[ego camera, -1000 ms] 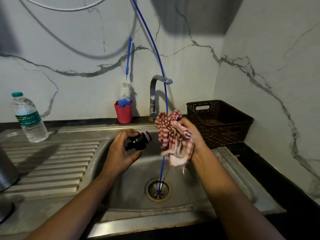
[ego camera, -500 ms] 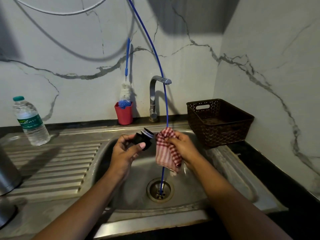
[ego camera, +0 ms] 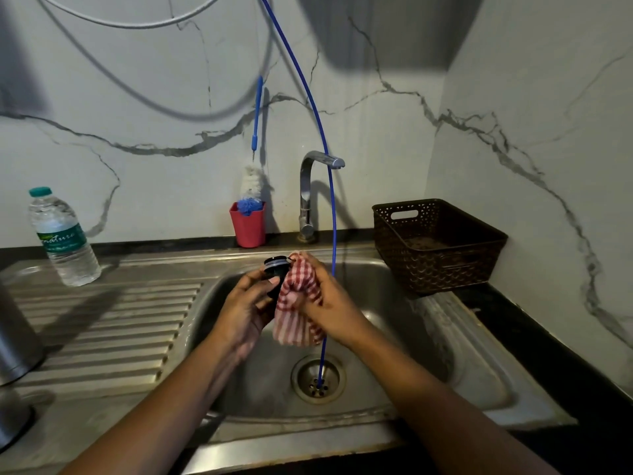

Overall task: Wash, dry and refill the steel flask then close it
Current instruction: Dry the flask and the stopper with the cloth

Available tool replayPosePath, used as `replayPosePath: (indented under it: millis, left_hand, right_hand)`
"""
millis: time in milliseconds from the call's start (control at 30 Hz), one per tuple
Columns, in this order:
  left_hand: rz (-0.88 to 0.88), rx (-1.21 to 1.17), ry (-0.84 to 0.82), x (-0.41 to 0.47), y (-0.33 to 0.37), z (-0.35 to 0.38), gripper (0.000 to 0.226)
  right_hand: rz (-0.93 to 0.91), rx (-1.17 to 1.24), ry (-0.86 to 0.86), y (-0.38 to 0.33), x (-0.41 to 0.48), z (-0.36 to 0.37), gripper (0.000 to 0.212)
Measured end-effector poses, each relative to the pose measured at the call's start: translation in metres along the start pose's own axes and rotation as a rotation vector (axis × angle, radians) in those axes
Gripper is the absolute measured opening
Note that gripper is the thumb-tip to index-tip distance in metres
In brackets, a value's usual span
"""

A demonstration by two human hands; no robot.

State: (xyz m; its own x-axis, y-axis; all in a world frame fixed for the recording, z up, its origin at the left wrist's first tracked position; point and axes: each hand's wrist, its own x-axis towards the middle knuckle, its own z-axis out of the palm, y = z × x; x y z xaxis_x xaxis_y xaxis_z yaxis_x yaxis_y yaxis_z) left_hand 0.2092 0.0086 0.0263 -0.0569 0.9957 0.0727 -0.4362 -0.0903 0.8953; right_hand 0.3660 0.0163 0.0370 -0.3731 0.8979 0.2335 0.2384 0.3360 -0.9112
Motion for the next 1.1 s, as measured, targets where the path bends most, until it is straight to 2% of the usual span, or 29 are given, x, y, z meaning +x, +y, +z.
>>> replayPosePath:
  millis: [100, 200, 300, 400, 467, 567, 633, 700, 767, 833, 900, 1000, 1067, 1100]
  left_hand:
    - [-0.050, 0.076, -0.011, -0.001, 0.002, -0.001, 0.044]
    - [-0.104, 0.172, 0.008, -0.002, 0.003, -0.004, 0.046]
    - [-0.137, 0.289, -0.030, -0.003, 0.006, -0.005, 0.044]
    - [-0.183, 0.373, -0.073, -0.004, 0.013, -0.007, 0.068]
    - [-0.243, 0.428, -0.121, -0.003, 0.016, -0.012, 0.078]
    - [-0.291, 0.416, -0.169, -0.002, 0.016, -0.018, 0.073]
    - [-0.274, 0.383, -0.171, 0.000, 0.016, -0.021, 0.073]
    - [-0.249, 0.356, -0.151, 0.000, 0.015, -0.020, 0.065]
    - [-0.217, 0.342, -0.104, -0.001, 0.011, -0.015, 0.048]
    - [-0.174, 0.325, -0.024, -0.001, 0.007, -0.010, 0.036]
    - [-0.148, 0.299, 0.035, 0.001, 0.004, -0.007, 0.024]
    - [-0.159, 0.246, 0.062, -0.001, 0.004, -0.008, 0.011]
    - [-0.127, 0.224, 0.058, -0.003, 0.004, -0.007, 0.010]
    - [-0.088, 0.224, 0.046, -0.004, 0.004, -0.006, 0.008]
  right_hand:
    - [-0.072, -0.143, 0.022, 0.005, 0.001, 0.006, 0.097]
    - [-0.113, -0.247, 0.058, 0.007, 0.003, 0.003, 0.098]
    - [-0.153, -0.477, 0.049, 0.005, 0.002, 0.000, 0.099]
    - [-0.228, -0.615, -0.013, 0.000, 0.001, -0.008, 0.097]
    - [-0.244, -0.593, -0.068, 0.000, 0.002, -0.016, 0.092]
    - [-0.255, -0.525, -0.111, 0.005, 0.003, -0.024, 0.084]
    - [-0.241, -0.394, -0.113, 0.008, 0.003, -0.025, 0.078]
    - [-0.209, -0.211, -0.058, 0.007, 0.003, -0.024, 0.066]
    - [-0.126, -0.075, 0.038, 0.006, 0.004, -0.026, 0.051]
    - [-0.065, -0.047, 0.099, 0.009, 0.005, -0.028, 0.045]
    - [-0.156, -0.199, 0.066, 0.011, 0.005, -0.029, 0.048]
    - [-0.407, -0.655, -0.073, 0.014, 0.006, -0.017, 0.069]
    - [-0.485, -0.765, -0.009, 0.011, 0.008, -0.007, 0.075]
    - [-0.458, -0.742, 0.037, 0.008, 0.008, -0.005, 0.076]
